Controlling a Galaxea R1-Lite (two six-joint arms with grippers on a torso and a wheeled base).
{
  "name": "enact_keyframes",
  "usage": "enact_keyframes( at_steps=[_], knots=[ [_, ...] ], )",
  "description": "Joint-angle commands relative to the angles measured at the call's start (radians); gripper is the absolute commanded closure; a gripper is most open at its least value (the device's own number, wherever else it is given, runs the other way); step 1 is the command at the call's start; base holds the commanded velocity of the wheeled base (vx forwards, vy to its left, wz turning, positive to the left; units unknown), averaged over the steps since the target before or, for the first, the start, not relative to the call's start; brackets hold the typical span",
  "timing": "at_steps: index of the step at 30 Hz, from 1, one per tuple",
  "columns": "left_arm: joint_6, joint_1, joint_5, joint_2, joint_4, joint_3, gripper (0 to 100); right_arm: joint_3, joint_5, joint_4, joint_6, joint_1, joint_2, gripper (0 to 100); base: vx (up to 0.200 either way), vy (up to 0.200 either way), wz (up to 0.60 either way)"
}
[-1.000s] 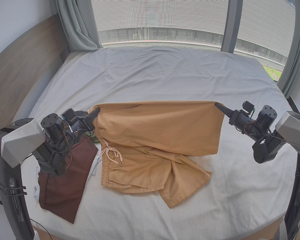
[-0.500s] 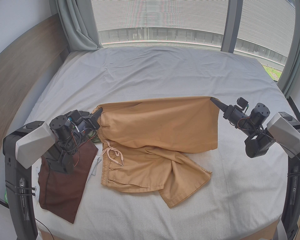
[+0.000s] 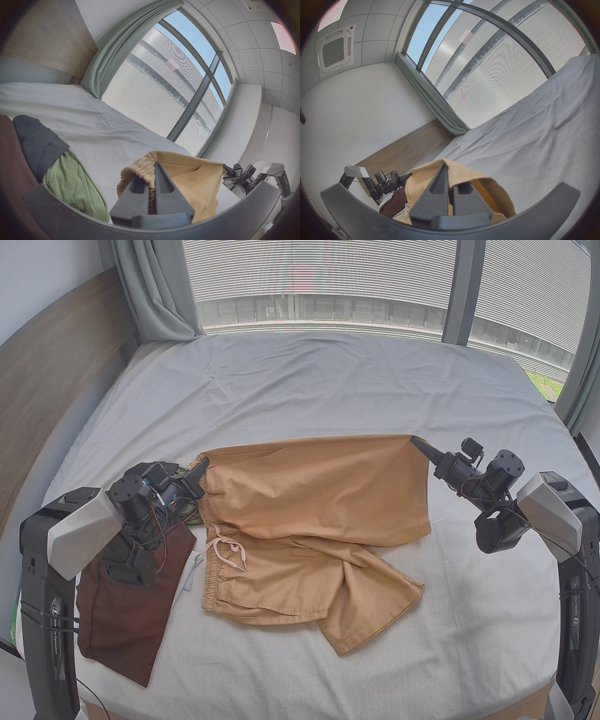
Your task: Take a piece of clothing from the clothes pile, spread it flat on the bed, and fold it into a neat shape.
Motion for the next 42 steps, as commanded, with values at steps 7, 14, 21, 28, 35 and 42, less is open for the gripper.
enact_keyframes(
  at_steps=[7,14,21,28,35,42],
  knots=[
    [-0.037,0.001,0.0,0.024,0.003,-0.039,100,-0.062,-0.006,0.033,0.001,-0.003,0.02,100,0.0,0.0,0.0],
    [-0.126,0.002,0.003,0.035,0.006,-0.067,0,-0.079,-0.009,0.039,0.001,-0.003,0.037,0,0.0,0.0,0.0],
    [-0.18,0.01,0.006,0.033,0.005,-0.032,0,0.039,-0.01,0.01,-0.001,0.003,-0.013,0,0.0,0.0,0.0],
    [-0.169,0.016,0.005,-0.008,0.0,0.062,0,0.254,-0.012,-0.036,-0.039,0.06,-0.126,0,0.0,0.0,0.0],
    [-0.154,0.044,-0.037,-0.153,-0.001,0.215,0,0.479,-0.004,-0.036,-0.09,0.103,-0.272,0,0.0,0.0,0.0],
    [-0.119,0.103,-0.204,-0.389,-0.003,0.472,0,0.746,0.03,-0.033,-0.129,0.124,-0.482,0,0.0,0.0,0.0]
  ],
)
